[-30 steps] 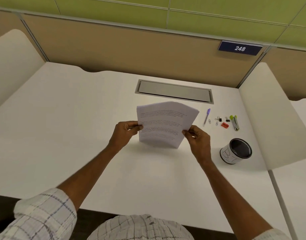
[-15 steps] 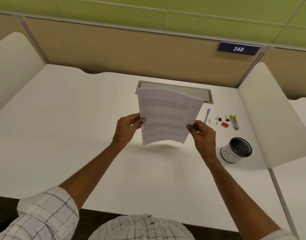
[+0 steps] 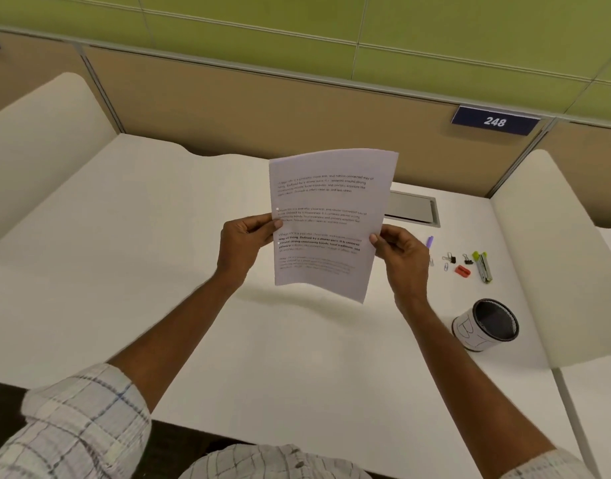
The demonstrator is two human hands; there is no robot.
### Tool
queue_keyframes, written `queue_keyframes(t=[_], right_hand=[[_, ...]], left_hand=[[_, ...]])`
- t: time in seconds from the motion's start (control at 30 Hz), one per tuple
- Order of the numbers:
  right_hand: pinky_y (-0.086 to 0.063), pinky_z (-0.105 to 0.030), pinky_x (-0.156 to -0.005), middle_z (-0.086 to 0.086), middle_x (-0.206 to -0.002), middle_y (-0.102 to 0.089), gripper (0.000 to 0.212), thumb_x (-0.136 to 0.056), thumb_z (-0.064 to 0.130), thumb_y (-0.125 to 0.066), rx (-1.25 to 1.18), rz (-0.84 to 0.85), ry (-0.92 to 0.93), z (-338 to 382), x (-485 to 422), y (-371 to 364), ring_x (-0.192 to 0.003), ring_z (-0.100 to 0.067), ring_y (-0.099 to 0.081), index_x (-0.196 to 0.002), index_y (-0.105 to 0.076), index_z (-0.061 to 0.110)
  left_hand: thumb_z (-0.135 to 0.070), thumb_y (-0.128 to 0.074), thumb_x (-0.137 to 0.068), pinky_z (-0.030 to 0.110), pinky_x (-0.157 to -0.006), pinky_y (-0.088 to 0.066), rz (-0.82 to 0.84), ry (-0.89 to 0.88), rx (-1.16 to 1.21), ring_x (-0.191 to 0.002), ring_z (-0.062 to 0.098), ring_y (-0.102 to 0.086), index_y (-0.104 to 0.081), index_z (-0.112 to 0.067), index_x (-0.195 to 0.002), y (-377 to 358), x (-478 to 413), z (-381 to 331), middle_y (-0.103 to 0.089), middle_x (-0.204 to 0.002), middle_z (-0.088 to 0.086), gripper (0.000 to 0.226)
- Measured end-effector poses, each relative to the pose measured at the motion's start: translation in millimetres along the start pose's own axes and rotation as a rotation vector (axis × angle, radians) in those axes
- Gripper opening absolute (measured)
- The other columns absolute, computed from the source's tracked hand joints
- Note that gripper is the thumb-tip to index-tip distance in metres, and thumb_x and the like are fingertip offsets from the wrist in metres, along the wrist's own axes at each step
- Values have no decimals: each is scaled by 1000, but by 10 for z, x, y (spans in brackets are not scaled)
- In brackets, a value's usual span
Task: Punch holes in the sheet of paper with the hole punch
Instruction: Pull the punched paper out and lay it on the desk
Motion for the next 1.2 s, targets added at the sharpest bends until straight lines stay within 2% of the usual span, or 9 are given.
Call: queue_keyframes(t=[0.2,0.33,0.4,0.47,0.67,0.73,0.9,1.07,1.2], right_hand=[[-61,-37,-83,-7,-101,-78,19,-90,10,-73,-82,43,-90,-138,11,-478,-94,-26,-75,-108,-72,6],[-61,-29,-75,-11,-97,-78,22,-87,9,-74,-105,81,-181,-306,57,-864,-88,-19,-74,-109,-72,8],[-59,-27,-72,-11,-92,-77,23,-87,8,-74,-95,103,-238,-438,93,-1094,-83,-16,-73,-110,-71,8],[-58,-29,-73,-7,-88,-78,22,-87,5,-74,-84,123,-307,-591,158,-1343,-81,-14,-73,-108,-71,8],[-63,-38,-82,-9,-92,-79,25,-85,7,-77,24,102,-459,-1006,390,-2030,-88,-26,-76,-109,-71,7],[-63,-36,-79,-7,-92,-78,25,-84,8,-78,74,71,-495,-1115,474,-2210,-89,-25,-76,-108,-71,9],[-64,-36,-78,-6,-93,-76,25,-84,8,-77,187,29,-533,-1331,635,-2582,-88,-24,-75,-108,-70,8],[-63,-43,-82,-4,-89,-74,22,-82,8,-79,303,0,-563,-1536,734,-2775,-86,-24,-73,-102,-70,11],[-60,-41,-87,1,-89,-74,26,-81,12,-80,400,6,-568,-1631,787,-2849,-86,-19,-72,-106,-72,12]], left_hand=[[-13,-79,-88,27,-85,-63,-63,63,45,-101,18,-78,-75,-6,-121,466,-83,45,-80,-110,5,33],[-11,-81,-85,24,-78,-64,-139,141,22,-96,19,-79,-76,-3,-114,917,-195,198,-81,-104,7,30],[-11,-82,-84,27,-80,-65,-148,188,-14,-91,16,-79,-76,-2,-114,1133,-254,309,-80,-102,8,32],[-10,-83,-84,30,-83,-65,-139,238,-47,-87,14,-78,-75,-1,-114,1348,-308,427,-80,-102,8,32],[-7,-81,-85,31,-83,-65,-92,364,-170,-95,27,-77,-75,2,-114,2021,-450,774,-79,-105,15,31],[-7,-80,-86,25,-76,-65,-92,400,-208,-93,27,-77,-75,2,-113,2226,-498,882,-78,-104,16,29],[-5,-81,-84,19,-67,-63,-88,467,-261,-84,21,-77,-75,2,-111,2624,-557,1183,-79,-102,16,28],[-3,-81,-83,18,-64,-62,-100,516,-290,-75,14,-77,-75,1,-110,2882,-552,1457,-79,-96,14,28],[-2,-81,-83,19,-65,-62,-96,516,-341,-76,14,-77,-76,2,-111,2981,-536,1610,-79,-99,15,29]])
Point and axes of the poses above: each hand's wrist, its own x-axis away from the middle knuckle, its own y-axis out of the back of the hand, z = x × y, the point moved 10 cm from there along -x, towards the middle knuckle
